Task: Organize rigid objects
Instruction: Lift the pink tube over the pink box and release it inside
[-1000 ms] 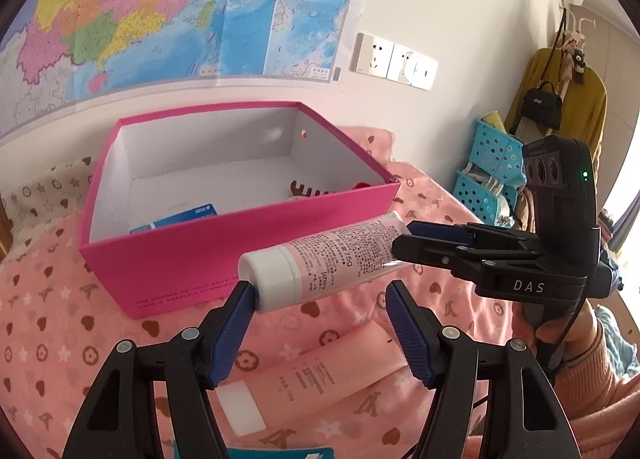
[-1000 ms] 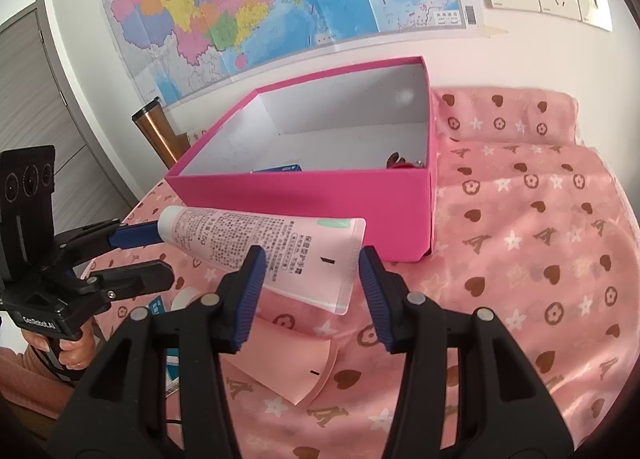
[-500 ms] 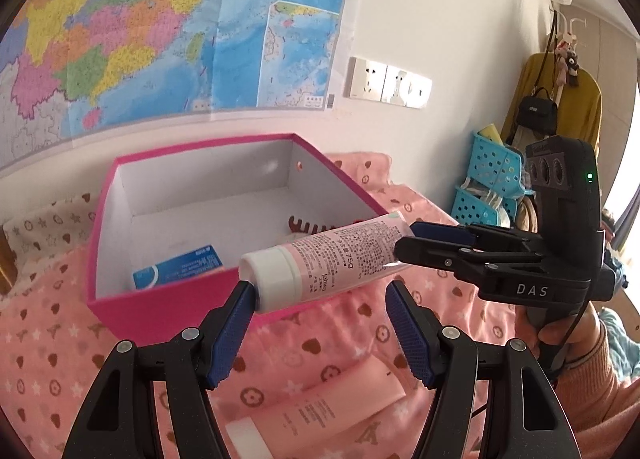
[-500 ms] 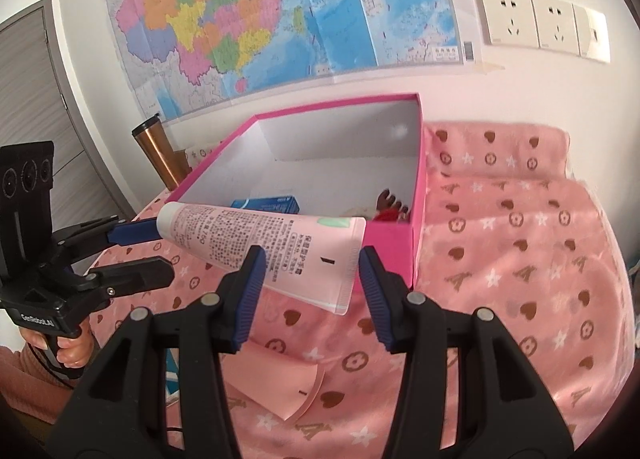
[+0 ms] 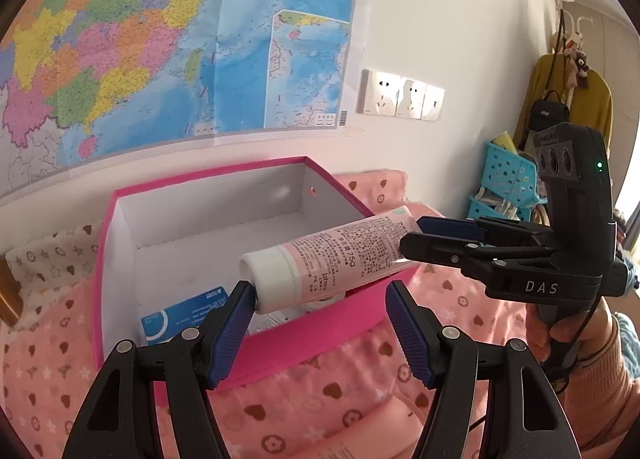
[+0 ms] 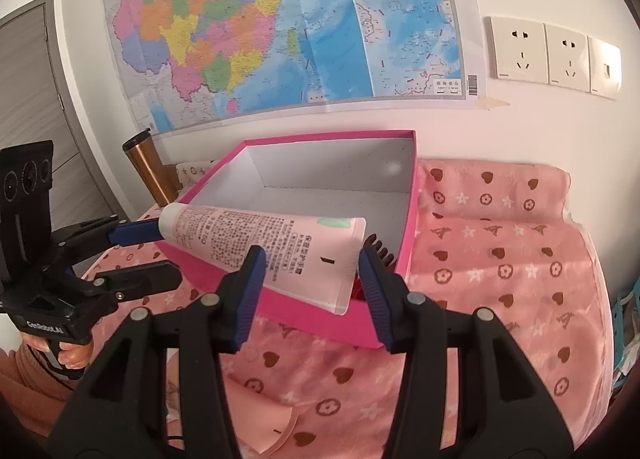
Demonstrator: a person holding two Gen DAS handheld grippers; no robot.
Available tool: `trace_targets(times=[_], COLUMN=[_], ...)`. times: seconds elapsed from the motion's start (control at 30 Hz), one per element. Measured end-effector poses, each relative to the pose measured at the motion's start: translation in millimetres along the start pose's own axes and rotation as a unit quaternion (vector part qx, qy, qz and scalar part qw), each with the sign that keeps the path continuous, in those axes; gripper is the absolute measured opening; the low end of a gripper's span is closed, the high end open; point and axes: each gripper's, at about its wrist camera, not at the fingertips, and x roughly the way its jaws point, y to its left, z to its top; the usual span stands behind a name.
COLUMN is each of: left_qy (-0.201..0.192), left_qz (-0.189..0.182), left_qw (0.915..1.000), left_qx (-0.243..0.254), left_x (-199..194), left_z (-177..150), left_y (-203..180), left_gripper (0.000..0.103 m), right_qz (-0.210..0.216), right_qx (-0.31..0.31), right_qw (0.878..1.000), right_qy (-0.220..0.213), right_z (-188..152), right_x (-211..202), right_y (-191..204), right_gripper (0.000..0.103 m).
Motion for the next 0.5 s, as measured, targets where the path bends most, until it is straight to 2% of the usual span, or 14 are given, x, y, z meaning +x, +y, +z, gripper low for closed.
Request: trace_targets(times=[0.5], left_qy=[0.027], left_qz=[0.006], left_qw=[0.9996], left_qx=[-0.011], left_x=[36.4], left_z=[14.4], left_y=[13.7], left_gripper=[0.069], right_qz=[-0.027], right_qx=[-0.008], right_qw=[0.999], right_qy=[0.034], right_z=[13.0], right_x=[35.1], right_y=[-16.1], right_gripper=[0.051])
